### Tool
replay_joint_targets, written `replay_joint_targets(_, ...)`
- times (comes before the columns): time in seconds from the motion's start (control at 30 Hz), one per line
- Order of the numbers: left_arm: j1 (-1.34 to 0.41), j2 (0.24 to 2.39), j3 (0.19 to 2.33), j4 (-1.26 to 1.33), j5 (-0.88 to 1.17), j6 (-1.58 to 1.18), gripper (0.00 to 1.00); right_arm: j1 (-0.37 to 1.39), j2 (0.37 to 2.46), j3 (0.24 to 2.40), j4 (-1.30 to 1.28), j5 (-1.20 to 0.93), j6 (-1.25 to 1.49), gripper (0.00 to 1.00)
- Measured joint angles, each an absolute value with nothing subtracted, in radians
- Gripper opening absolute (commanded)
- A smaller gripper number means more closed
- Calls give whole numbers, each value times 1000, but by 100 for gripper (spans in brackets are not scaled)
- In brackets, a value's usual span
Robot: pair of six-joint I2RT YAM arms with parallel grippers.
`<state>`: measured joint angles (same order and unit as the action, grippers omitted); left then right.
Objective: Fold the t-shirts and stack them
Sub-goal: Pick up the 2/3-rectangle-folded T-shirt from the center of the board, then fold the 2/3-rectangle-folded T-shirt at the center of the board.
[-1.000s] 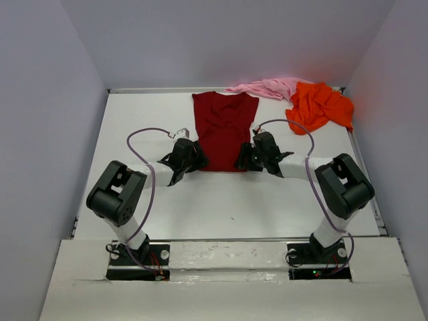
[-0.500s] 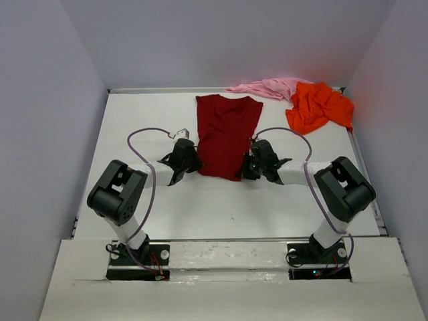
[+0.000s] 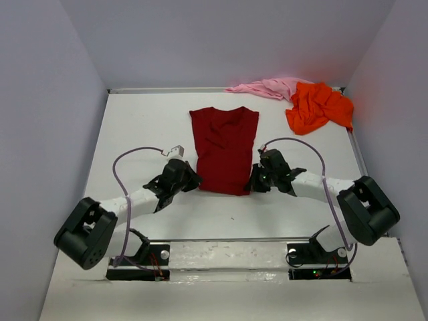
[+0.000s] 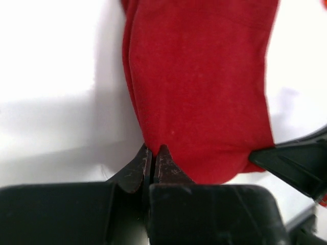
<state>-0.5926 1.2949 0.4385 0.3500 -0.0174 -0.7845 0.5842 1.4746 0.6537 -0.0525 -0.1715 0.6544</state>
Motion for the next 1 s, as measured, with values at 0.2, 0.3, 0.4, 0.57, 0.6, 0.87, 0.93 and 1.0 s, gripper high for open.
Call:
replay_joint_targets(0.2,-711,1049,335,302,-53,-869,0,599,1240,566,-150,-199,678,0)
replay_joint_targets(0.3,-754,963,294,270,-59,-912,0,599,1124,558,-218,-196,688,0)
replay_joint_targets(0.4,-760,917,290,240,-66,-939,0,604,1013,569,-281,-176,697,0)
replay_joint_targets(0.57,-759,930,377,195,-111,-920,0,604,1030,665,-329,-95,674,0)
replay_joint_targets(0.6,-757,946,399,195,-118,-912,0,604,1058,691,-329,-70,665,0)
replay_joint_targets(0.87,-646,1183,648,210,-138,-772,0,604,1296,859,-279,121,590,0)
replay_joint_targets(0.93,-618,1265,718,220,-135,-732,0,604,1350,907,-264,167,570,0)
replay_joint_targets(1.0,-593,1320,764,226,-134,-706,0,604,1431,987,-249,224,542,0)
